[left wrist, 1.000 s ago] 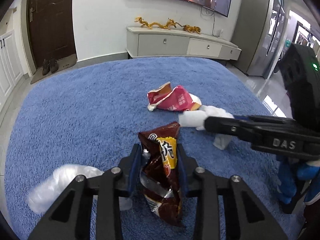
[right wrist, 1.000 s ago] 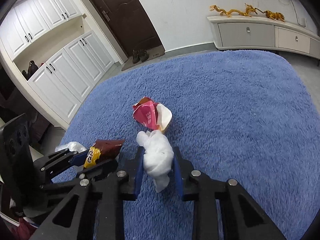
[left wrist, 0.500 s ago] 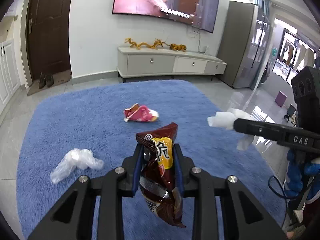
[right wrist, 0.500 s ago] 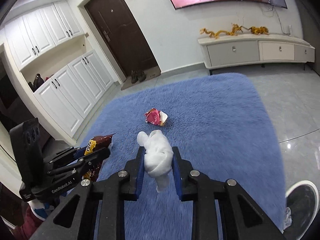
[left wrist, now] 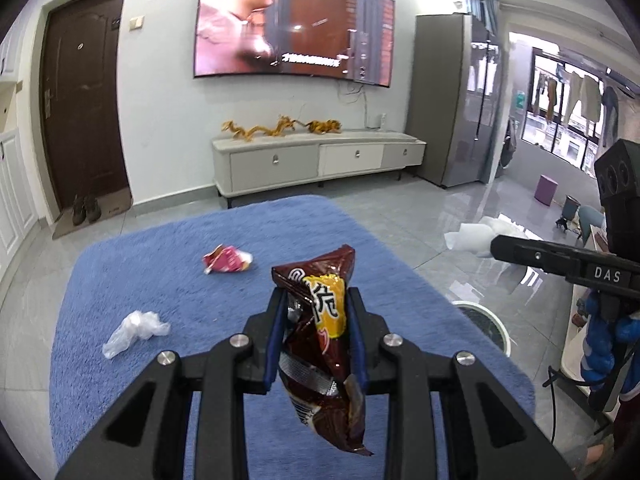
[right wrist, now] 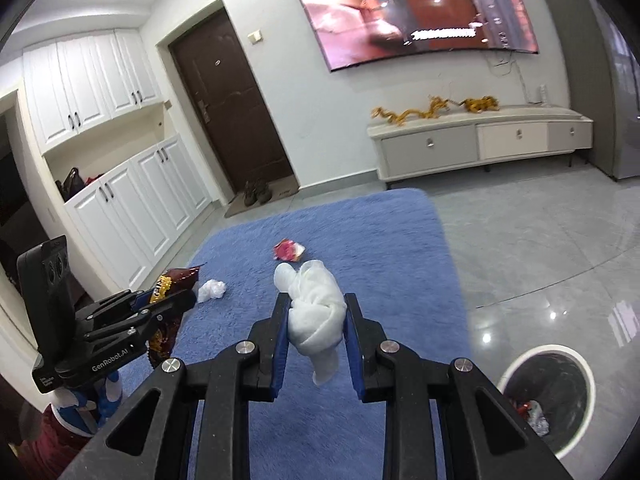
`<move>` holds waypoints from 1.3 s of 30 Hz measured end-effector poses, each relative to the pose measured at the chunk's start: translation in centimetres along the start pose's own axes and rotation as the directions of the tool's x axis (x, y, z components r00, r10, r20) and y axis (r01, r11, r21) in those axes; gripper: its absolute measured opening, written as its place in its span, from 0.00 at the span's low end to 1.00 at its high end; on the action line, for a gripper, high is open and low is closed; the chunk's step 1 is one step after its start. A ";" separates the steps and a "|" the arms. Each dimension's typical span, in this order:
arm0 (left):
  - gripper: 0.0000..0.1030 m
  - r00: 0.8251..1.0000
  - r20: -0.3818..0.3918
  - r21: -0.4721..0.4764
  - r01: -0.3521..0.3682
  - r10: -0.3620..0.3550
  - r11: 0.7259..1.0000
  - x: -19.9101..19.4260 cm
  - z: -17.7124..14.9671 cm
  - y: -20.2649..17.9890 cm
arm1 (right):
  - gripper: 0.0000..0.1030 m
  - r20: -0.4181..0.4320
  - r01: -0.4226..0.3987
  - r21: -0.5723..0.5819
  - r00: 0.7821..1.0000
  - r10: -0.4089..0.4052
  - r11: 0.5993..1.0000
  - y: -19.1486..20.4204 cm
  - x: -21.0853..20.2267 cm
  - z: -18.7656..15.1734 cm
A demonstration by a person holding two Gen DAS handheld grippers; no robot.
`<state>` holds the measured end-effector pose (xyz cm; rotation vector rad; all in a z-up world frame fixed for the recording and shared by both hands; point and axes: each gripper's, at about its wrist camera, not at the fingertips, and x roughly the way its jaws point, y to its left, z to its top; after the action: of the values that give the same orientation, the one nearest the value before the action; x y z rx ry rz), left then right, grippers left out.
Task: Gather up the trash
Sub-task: 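Carry both items over the bin and open both tools to drop them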
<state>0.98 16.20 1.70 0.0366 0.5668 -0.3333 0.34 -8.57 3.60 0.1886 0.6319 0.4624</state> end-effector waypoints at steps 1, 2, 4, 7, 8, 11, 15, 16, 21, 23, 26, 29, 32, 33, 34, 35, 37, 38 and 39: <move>0.27 1.000 0.003 0.010 0.008 -0.008 1.000 -0.1 0.2 -0.9 | 0.23 0.011 0.012 0.008 1.000 -0.012 1.000 -0.6 -0.8 -0.1; 0.27 1.000 0.004 0.016 0.012 -0.012 1.000 -0.2 0.3 -1.4 | 0.23 0.022 0.021 0.019 1.000 -0.021 1.000 -1.3 -1.6 -0.2; 0.27 1.000 0.001 0.034 0.024 -0.024 0.999 0.1 0.8 -2.9 | 0.23 0.040 0.036 0.039 0.998 -0.038 0.999 -2.4 -2.8 -0.4; 0.27 0.999 -0.013 0.057 0.039 -0.038 0.998 0.8 1.3 -4.7 | 0.23 0.065 0.071 0.069 0.995 -0.075 0.995 -4.5 -4.3 -0.9; 0.27 0.999 -0.019 0.065 0.043 -0.042 0.997 1.1 1.5 -5.3 | 0.23 0.070 0.083 0.080 0.994 -0.089 0.993 -5.2 -4.7 -1.1; 0.27 0.998 -0.042 0.094 0.059 -0.055 0.994 2.4 2.2 -7.6 | 0.23 0.077 0.128 0.128 0.987 -0.138 0.983 -7.8 -5.5 -1.7; 0.27 0.993 -0.086 0.132 0.092 -0.081 0.987 4.8 3.0 -10.9 | 0.23 0.071 0.157 0.203 0.982 -0.174 0.967 -11.5 -5.9 -2.9; 0.27 0.991 -0.101 0.145 0.101 -0.087 0.984 5.7 3.2 -12.0 | 0.23 0.065 0.172 0.224 0.980 -0.190 0.959 -12.7 -5.9 -3.3; 0.29 0.978 -0.173 0.207 0.148 -0.112 0.967 9.8 3.3 -17.1 | 0.23 0.036 0.224 0.315 0.968 -0.247 0.923 -17.9 -5.8 -5.3; 0.29 0.970 -0.208 0.219 0.168 -0.122 0.961 11.9 3.2 -19.2 | 0.24 0.013 0.242 0.363 0.964 -0.264 0.900 -20.4 -5.7 -6.3; 0.29 0.955 -0.260 0.218 0.205 -0.146 0.954 15.1 2.9 -21.8 | 0.24 -0.026 0.265 0.413 0.960 -0.280 0.871 -23.4 -5.4 -7.7; 0.29 0.934 -0.313 0.219 0.247 -0.172 0.944 18.2 2.4 -24.5 | 0.25 -0.059 0.287 0.453 0.954 -0.293 0.844 -26.1 -5.2 -9.0; 0.29 0.908 -0.367 0.211 0.295 -0.204 0.932 21.1 2.0 -27.0 | 0.25 -0.089 0.309 0.493 0.948 -0.307 0.813 -28.2 -4.8 -10.1; 0.29 0.895 -0.388 0.202 0.316 -0.220 0.927 22.2 1.9 -27.9 | 0.25 -0.096 0.313 0.502 0.946 -0.308 0.806 -28.8 -4.6 -10.3; 0.29 0.887 -0.400 0.195 0.329 -0.231 0.924 22.9 1.8 -28.5 | 0.25 -0.107 0.319 0.516 0.945 -0.310 0.795 -29.6 -4.4 -10.8; 0.29 0.879 -0.411 0.187 0.342 -0.243 0.921 23.7 1.8 -29.0 | 0.25 -0.116 0.324 0.525 0.943 -0.312 0.787 -30.3 -4.3 -11.2; 0.31 0.860 -0.434 0.167 0.368 -0.267 0.915 25.4 1.7 -30.2 | 0.25 -0.134 0.334 0.543 0.940 -0.313 0.770 -31.2 -3.9 -11.8; 0.33 0.853 -0.443 0.156 0.377 -0.276 0.913 26.2 1.7 -30.8 | 0.25 -0.143 0.338 0.549 0.939 -0.312 0.765 -31.6 -3.6 -12.2; 0.35 0.847 -0.449 0.148 0.384 -0.284 0.912 26.7 1.7 -31.0 | 0.25 -0.148 0.340 0.550 0.939 -0.311 0.763 -31.6 -3.5 -12.4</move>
<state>13.09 -21.31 -9.35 0.2437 0.9652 -0.7478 1.69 -37.70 -14.13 0.6301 0.8236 -0.0788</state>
